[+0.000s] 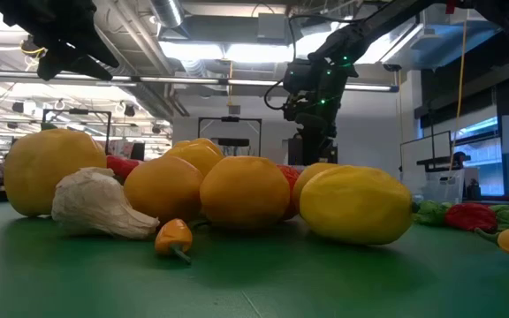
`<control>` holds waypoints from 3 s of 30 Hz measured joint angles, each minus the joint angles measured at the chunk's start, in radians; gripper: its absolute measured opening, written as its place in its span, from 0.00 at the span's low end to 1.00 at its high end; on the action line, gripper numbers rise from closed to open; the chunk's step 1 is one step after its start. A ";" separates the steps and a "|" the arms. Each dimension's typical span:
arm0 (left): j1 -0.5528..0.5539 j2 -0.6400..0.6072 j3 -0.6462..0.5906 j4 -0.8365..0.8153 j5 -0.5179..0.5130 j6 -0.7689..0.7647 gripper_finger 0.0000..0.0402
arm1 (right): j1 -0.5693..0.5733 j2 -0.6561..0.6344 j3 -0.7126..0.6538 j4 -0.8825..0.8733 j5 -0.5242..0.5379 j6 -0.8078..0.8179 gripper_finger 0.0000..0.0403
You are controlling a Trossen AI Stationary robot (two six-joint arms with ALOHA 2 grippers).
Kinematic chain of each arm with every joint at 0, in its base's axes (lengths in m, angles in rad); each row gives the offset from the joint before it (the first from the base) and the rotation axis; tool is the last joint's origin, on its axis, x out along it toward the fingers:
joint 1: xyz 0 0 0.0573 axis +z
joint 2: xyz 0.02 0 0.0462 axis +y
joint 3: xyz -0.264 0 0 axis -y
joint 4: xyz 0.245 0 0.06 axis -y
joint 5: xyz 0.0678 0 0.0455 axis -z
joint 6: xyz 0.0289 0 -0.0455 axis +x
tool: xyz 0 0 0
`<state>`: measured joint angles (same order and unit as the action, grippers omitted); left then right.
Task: Sort produce into baskets
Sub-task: Put the yellow lemon into the black bin
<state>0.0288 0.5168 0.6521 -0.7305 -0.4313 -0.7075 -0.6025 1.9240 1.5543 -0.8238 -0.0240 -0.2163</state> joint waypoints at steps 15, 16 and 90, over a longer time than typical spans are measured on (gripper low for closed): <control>0.000 0.000 0.000 0.000 0.000 0.000 0.37 | 0.180 -0.094 0.171 -0.117 -0.358 0.066 0.76; 0.000 0.000 0.000 0.000 0.000 0.000 0.37 | 0.222 -0.098 0.171 -0.122 -0.366 0.065 0.76; -0.003 0.003 0.000 -0.075 0.001 -0.022 0.37 | 0.439 -0.075 0.077 0.024 0.060 0.048 0.52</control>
<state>0.0261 0.5198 0.6521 -0.8051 -0.4302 -0.7299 -0.1635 1.8492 1.6312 -0.7996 0.0356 -0.1680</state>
